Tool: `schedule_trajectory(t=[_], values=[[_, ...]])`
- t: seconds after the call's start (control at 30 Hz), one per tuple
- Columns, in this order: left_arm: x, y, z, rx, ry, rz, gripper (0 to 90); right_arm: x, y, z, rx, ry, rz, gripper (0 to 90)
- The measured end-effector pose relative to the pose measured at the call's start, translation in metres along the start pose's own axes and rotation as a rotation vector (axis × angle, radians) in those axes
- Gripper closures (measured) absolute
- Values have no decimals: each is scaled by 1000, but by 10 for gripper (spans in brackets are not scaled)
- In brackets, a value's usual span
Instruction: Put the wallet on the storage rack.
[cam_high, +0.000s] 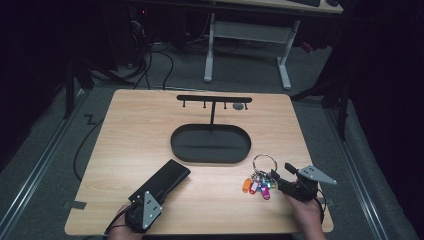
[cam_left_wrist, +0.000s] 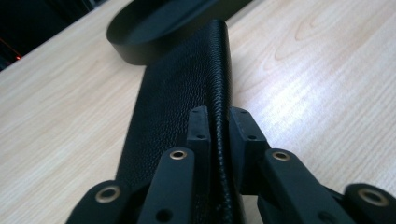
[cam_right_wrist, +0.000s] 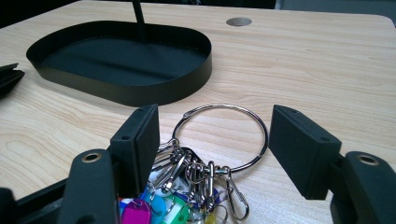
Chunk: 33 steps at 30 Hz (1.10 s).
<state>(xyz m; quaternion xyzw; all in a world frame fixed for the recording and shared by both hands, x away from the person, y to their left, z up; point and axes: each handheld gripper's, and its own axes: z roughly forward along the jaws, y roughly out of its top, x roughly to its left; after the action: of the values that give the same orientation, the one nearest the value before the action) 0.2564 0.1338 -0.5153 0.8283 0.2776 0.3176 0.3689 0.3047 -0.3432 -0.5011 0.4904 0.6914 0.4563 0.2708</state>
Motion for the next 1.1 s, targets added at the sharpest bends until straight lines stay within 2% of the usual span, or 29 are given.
schedule_trajectory(t=[0.17,0.33,0.63,0.9,1.1], values=[[6,0,-6,-22,-6,-39,812,-1,0,0,0,2,7,343],[13,2,-13,-58,-32,-95,819,0,0,1,4,4,9,343],[26,5,-21,-141,-131,-235,825,0,-1,4,11,9,13,348],[33,11,-22,-176,-182,-298,828,0,-1,5,14,9,14,350],[41,16,-13,-171,-227,-353,829,0,0,2,5,8,10,350]])
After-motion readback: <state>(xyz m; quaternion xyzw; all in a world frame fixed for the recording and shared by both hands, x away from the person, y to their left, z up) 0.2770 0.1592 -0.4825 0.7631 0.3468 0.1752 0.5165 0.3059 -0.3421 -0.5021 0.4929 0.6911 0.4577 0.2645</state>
